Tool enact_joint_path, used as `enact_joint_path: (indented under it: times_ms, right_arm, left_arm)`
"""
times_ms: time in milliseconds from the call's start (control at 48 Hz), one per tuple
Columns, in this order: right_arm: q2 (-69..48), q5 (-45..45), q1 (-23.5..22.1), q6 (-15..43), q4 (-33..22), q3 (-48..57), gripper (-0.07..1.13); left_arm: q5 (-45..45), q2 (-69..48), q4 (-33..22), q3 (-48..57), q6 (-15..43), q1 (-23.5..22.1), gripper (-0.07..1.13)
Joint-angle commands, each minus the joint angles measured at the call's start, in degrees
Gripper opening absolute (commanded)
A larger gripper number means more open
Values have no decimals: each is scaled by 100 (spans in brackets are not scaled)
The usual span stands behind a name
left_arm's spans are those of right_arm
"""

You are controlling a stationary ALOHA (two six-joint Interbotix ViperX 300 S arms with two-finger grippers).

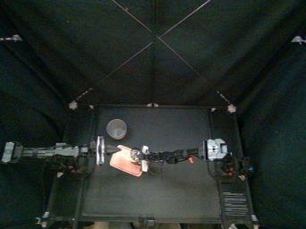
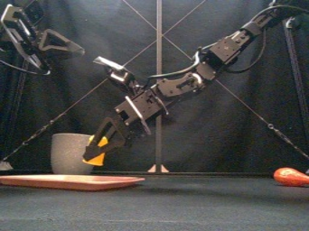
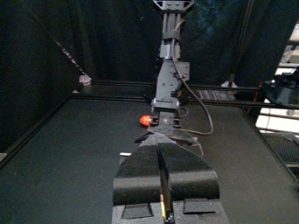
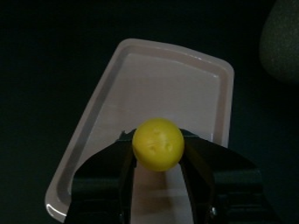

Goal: Pick the yellow can then place it on the pink plate
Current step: Drop yellow can on the pink plate and return to neutral

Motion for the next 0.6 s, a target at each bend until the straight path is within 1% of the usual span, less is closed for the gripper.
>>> enact_joint_path:
  times_ms: [21,417,604]
  right_arm:
    - [-88,141,-35,-9,44,-211,70]
    - [18,202,-18,-9,316,-255,87]
    - [-114,185,-35,-18,299,-211,88]
  left_arm:
    - [-26,26,18,-79,9,35,2]
    - [-18,26,35,-70,9,70,2]
    - [-18,26,35,-70,9,70,2]
